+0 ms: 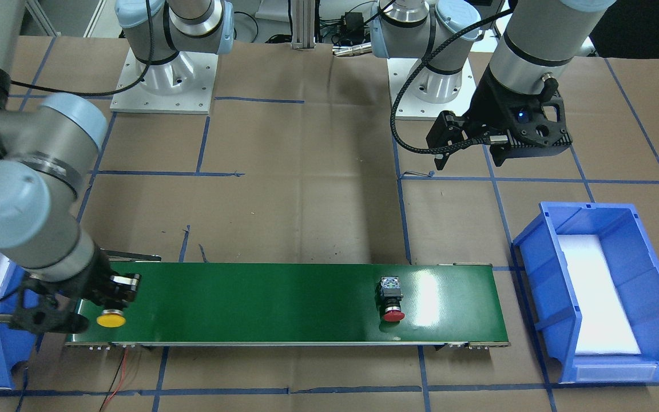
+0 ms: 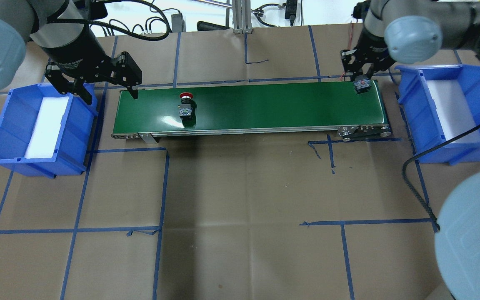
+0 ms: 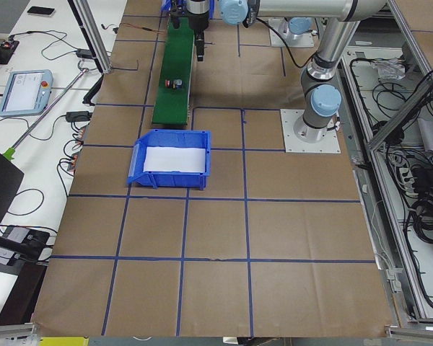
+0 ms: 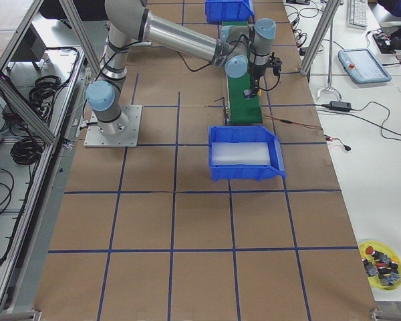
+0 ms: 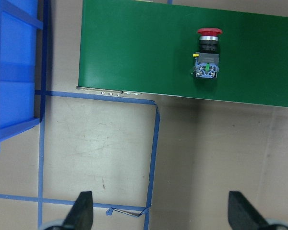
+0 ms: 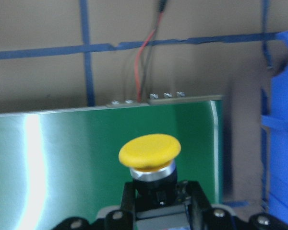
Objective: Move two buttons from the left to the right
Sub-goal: 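Lift the yellow button with the right gripper and carry it to its bin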
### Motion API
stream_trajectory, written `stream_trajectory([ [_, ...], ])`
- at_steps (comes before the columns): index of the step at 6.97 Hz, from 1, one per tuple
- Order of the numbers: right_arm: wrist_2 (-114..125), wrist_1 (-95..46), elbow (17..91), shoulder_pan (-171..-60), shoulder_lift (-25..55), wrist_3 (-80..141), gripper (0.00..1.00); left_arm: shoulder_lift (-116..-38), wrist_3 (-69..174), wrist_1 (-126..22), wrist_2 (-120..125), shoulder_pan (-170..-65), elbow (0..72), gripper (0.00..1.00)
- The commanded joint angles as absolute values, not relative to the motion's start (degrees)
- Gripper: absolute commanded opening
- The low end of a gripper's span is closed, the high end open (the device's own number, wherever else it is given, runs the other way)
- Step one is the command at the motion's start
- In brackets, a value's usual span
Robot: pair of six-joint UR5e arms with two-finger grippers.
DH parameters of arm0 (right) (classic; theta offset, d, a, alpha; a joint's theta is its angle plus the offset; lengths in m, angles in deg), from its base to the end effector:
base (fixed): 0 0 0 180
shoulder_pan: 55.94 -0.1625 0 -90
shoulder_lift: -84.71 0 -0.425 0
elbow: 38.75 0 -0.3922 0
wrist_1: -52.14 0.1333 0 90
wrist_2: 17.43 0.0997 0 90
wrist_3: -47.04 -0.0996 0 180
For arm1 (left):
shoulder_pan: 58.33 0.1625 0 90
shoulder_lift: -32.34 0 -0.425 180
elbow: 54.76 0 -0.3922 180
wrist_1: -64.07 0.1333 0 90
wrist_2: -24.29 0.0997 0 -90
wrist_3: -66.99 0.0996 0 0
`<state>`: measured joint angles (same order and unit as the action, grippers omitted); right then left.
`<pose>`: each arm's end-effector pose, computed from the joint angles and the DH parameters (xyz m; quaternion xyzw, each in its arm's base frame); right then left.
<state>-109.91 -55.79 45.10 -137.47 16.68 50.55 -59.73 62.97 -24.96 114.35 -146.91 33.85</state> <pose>0.0334 -0.6517 0.3539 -0.0437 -0.9986 0.0160 0.0234 -0.1206 -0.5109 0.4835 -0.0475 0.9989 -0.0025 0.0005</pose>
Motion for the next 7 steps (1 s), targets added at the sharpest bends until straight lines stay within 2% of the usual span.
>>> stream_trajectory([
  [1,-109.81,-50.7,43.61,-127.26,11.07,58.86,0.04,-59.77,62.94,-24.87,114.2,-146.92,33.74,1.0],
  [3,-110.51,-52.01,45.61,-121.62,12.1,69.6,0.04,-59.77,62.94,-24.87,114.29,-146.84,33.83,1.0],
  [5,-109.46,-61.52,56.03,-116.08,12.02,72.77,0.03,-59.77,62.94,-24.87,114.29,-146.84,33.83,1.0],
  [7,-106.05,-65.45,60.73,-112.99,12.46,74.46,0.03,-59.85,62.94,-24.87,114.29,-146.92,33.74,1.0],
])
